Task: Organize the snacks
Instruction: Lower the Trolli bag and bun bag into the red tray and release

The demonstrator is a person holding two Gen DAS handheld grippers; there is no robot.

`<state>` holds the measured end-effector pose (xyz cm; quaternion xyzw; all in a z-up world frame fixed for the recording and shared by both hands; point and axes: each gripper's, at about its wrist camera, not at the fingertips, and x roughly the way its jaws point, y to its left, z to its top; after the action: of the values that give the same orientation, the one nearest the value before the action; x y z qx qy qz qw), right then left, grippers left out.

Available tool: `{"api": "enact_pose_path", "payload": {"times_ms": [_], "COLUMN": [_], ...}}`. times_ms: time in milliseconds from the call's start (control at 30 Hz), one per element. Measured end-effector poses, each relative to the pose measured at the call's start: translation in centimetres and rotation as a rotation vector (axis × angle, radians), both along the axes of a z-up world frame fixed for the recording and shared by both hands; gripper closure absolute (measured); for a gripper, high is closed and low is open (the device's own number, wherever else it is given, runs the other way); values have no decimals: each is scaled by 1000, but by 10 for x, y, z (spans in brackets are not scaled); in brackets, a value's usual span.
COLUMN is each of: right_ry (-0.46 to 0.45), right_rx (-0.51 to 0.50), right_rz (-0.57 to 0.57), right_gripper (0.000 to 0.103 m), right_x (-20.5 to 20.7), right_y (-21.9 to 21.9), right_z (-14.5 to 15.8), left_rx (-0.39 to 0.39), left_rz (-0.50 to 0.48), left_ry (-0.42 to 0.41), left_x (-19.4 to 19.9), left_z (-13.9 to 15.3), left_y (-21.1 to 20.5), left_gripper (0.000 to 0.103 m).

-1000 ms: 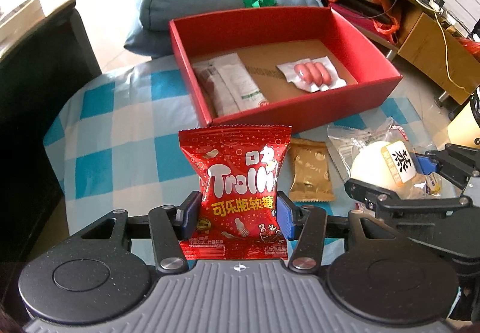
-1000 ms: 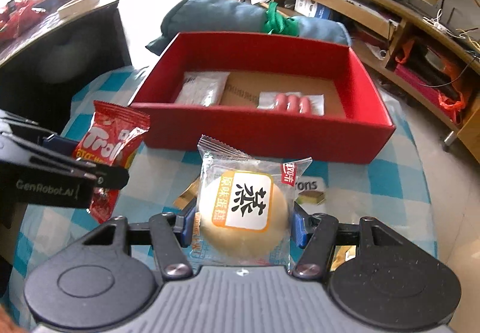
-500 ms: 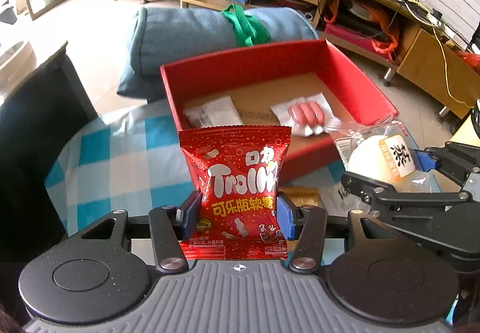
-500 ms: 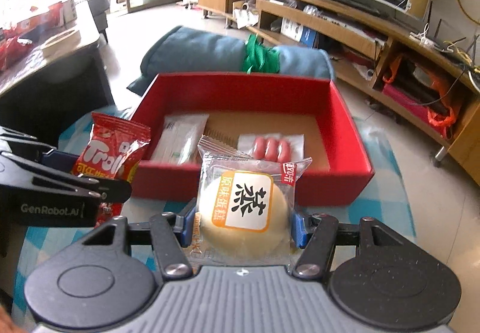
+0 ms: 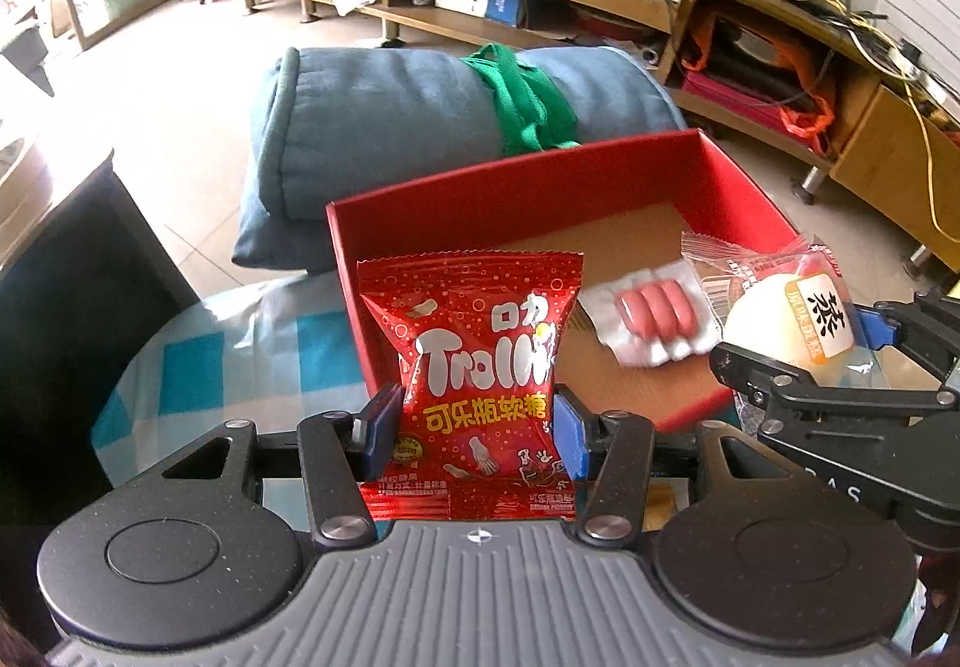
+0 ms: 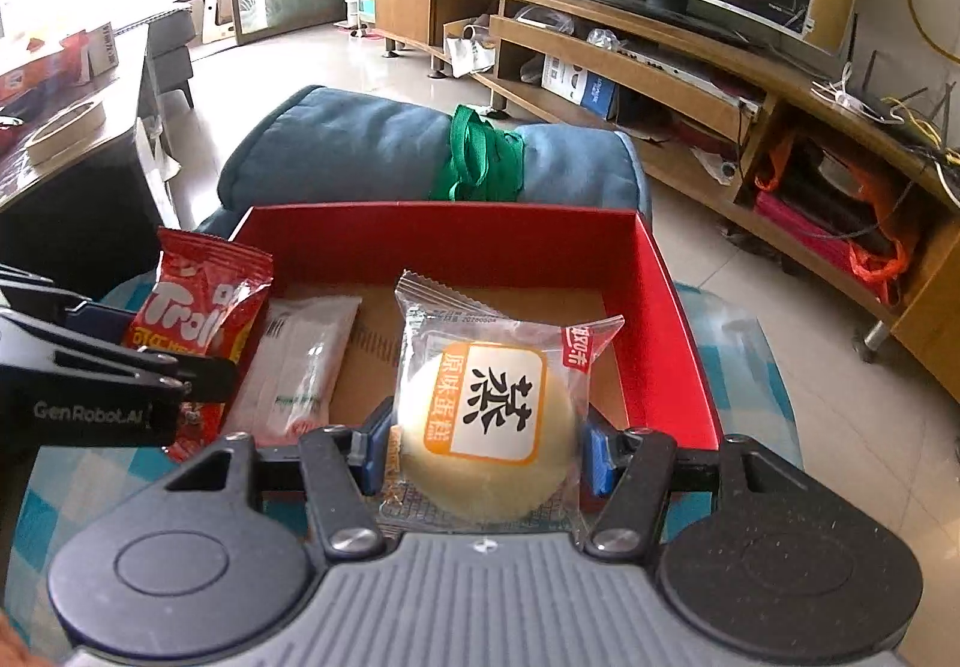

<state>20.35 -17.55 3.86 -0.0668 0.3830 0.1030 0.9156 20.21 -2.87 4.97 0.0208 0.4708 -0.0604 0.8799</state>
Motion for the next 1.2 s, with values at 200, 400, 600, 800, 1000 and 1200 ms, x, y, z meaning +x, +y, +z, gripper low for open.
{"api": "enact_pose_path", "payload": {"times_ms": [200,400,600,800,1000,1200], "right_ry": [-17,7,32,35,14,-19], "right_rx": [-7,-13,-13,-27,-31,-30], "right_rz": [1,0,6,6,-3,-12], "right_gripper": [46,46,45,41,39,38], "right_x": [22,45,66,69,63,56], "right_y": [0,0,3,4,1,0], "right_z": [-4,-19,-32,-34,-26,-9], "left_rx": [9,24,11,21,16,10], "left_rz": [26,35,44,43,41,42], "left_ry": [-1,-4,38,22,4,-15], "left_x": [21,37,50,49,43,36], "left_z": [-6,-15,-27,-26,-18,-10], "left_y": [1,-2,-2,-2,-4,-5], "left_gripper": [43,43,57,33,25,22]}}
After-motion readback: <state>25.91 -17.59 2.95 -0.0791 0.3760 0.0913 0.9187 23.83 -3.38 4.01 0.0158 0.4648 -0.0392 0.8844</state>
